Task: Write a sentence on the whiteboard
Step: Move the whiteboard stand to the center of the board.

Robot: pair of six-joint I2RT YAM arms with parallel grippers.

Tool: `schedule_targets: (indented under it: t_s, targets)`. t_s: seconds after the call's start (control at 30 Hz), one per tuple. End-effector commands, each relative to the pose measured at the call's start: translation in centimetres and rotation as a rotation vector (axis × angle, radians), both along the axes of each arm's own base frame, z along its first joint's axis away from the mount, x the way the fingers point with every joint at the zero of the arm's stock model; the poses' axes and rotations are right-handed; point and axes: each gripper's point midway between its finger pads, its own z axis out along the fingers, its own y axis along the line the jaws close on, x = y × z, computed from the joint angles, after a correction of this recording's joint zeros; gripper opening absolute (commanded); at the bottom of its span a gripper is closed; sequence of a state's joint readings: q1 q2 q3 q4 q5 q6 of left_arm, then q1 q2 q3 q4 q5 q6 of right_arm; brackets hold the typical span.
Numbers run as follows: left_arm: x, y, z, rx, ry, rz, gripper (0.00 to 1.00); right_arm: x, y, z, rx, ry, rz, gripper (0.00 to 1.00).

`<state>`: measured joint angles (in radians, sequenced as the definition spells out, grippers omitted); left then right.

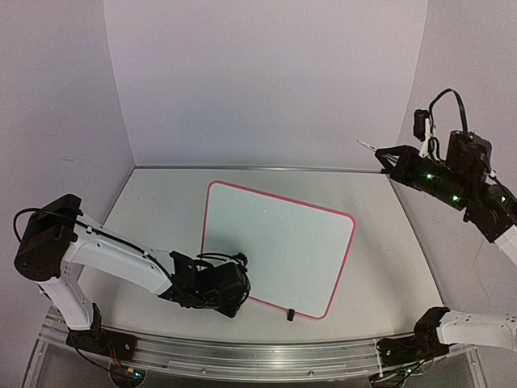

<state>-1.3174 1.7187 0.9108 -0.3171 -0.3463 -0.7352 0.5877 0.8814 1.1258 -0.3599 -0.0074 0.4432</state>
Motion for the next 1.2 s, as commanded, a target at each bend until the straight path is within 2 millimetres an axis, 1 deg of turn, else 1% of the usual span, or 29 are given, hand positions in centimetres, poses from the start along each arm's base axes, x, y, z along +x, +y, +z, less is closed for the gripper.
schedule_targets:
  t_s: [0.0,0.13,0.2,0.37,0.47,0.6,0.73,0.87,0.93,1.17]
  targets:
    - [1.5,-0.2,0.7,0.007,-0.083,0.047,0.00,0.2,-0.7,0.7,0.017,-0.024,-0.042,0.00]
    - [2.7,0.6,1.4,-0.002,-0.146,0.131,0.00,0.3,-0.9,0.8,0.018,-0.027,-0.051,0.00]
    - [3.3,0.7,1.9,-0.022,-0.166,0.161,0.00,0.4,-0.9,0.8,0.018,-0.025,-0.056,0.00]
    - [4.7,0.6,2.2,-0.074,-0.188,0.220,0.00,0.7,-0.9,0.3,0.013,-0.013,-0.065,0.00]
    - [5.6,0.6,2.1,-0.097,-0.190,0.236,0.00,0.8,-0.9,0.0,0.008,-0.008,-0.070,0.00]
    - [5.6,0.6,1.5,-0.102,-0.183,0.235,0.00,0.7,-1.0,0.2,0.009,-0.013,-0.073,0.00]
    - [6.1,1.3,0.7,-0.108,-0.165,0.269,0.00,0.6,-1.3,0.2,0.010,-0.017,-0.084,0.00]
    - [7.7,1.8,1.1,-0.132,-0.191,0.328,0.00,0.7,-1.4,-0.2,0.009,-0.009,-0.090,0.00]
    - [8.6,1.6,1.5,-0.151,-0.210,0.352,0.00,0.7,-1.4,-0.3,0.006,-0.007,-0.093,0.00]
    - [11.1,2.0,1.4,-0.181,-0.244,0.461,0.00,0.6,-1.6,-0.1,0.010,-0.014,-0.095,0.00]
